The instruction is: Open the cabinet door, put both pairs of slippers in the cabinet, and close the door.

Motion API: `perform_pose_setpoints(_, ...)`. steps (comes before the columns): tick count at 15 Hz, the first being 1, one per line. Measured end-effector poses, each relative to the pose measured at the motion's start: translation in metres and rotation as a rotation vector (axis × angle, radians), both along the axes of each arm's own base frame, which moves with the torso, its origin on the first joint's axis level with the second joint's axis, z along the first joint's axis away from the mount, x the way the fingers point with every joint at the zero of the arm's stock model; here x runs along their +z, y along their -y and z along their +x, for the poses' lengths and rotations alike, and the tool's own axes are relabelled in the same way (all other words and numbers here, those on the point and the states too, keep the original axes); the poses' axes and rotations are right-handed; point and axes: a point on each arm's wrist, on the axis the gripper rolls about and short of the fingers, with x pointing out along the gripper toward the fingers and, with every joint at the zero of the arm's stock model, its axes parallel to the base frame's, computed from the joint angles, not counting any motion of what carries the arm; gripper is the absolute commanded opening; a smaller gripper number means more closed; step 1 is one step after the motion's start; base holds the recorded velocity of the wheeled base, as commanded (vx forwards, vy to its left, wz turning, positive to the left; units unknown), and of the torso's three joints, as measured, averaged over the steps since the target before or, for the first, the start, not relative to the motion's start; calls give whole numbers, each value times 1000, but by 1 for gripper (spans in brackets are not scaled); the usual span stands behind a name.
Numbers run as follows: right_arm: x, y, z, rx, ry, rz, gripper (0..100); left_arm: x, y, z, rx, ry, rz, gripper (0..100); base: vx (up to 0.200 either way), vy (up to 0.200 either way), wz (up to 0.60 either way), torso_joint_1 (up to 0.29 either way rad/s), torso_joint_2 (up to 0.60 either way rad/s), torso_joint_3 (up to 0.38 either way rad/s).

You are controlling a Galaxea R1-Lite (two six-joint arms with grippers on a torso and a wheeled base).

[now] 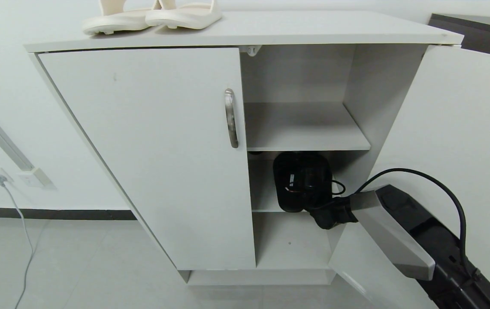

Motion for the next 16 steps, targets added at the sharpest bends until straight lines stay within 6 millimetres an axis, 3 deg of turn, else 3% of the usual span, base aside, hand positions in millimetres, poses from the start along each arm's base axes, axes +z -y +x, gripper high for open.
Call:
perform_pose_setpoints(5,-3,0,0,1,-15,-8,0,0,0,0,0,0,0,0,0,0,0,0,0,0)
perform_pose_setpoints(6,-3,0,0,1,-17,-8,100,0,0,0,0,0,0,0,0,0,0,0,0,0)
perform_pose_setpoints(12,-10,2,-4,0,-47,-23,100,0,0,0,0,0,0,0,0,0,0,0,0,0)
perform_pose_setpoints(16,-7,3,-19,10,-47,-23,100,0,0,0,-3,0,0,0,0,0,0,0,0,0)
